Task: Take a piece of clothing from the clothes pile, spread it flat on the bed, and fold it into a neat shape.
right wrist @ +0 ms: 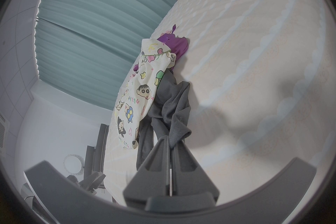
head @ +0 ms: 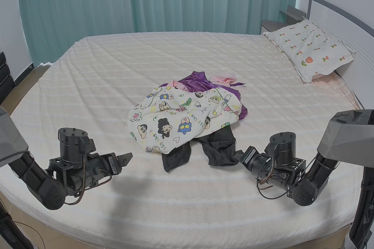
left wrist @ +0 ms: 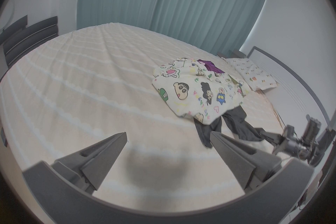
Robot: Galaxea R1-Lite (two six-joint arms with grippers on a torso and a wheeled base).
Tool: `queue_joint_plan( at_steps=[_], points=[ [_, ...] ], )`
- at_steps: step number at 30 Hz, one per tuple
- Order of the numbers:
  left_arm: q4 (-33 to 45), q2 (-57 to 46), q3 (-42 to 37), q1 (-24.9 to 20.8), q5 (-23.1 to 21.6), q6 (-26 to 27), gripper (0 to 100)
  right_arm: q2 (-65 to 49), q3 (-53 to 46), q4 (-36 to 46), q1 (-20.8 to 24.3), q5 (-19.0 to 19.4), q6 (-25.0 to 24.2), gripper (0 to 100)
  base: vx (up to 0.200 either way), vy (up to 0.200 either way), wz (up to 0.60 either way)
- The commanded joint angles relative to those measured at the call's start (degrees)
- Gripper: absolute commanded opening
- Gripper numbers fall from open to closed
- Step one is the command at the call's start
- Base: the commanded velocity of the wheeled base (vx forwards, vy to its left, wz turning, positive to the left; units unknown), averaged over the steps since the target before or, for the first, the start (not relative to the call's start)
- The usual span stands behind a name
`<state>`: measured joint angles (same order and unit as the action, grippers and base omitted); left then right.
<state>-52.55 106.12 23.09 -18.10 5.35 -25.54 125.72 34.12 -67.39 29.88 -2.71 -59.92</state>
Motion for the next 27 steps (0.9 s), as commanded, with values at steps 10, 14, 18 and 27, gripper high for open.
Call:
queue_joint_plan(
  at_steps=[10, 14, 18, 27],
  points=[
    [-3.52, 16.93, 11.63, -3.34, 2.29, -4.96, 100, -0.04, 0.07, -0.11, 0.00, -0.02, -0.02, 0, 0.000, 0.000, 0.00],
    [-3.43, 18.42, 15.23, -6.15, 2.29, -8.12, 100, -0.04, 0.07, -0.02, -0.08, -0.02, -0.02, 0, 0.000, 0.000, 0.00],
    [-3.43, 20.53, 17.78, -9.76, 2.38, -8.56, 100, -0.04, 0.07, -0.11, 0.00, -0.02, -0.02, 0, 0.000, 0.000, 0.00],
    [-3.43, 24.49, 21.47, -14.15, 4.32, -8.47, 100, -0.04, 0.07, -0.11, 0.00, -0.02, -0.02, 0, 0.000, 0.000, 0.00]
  ],
)
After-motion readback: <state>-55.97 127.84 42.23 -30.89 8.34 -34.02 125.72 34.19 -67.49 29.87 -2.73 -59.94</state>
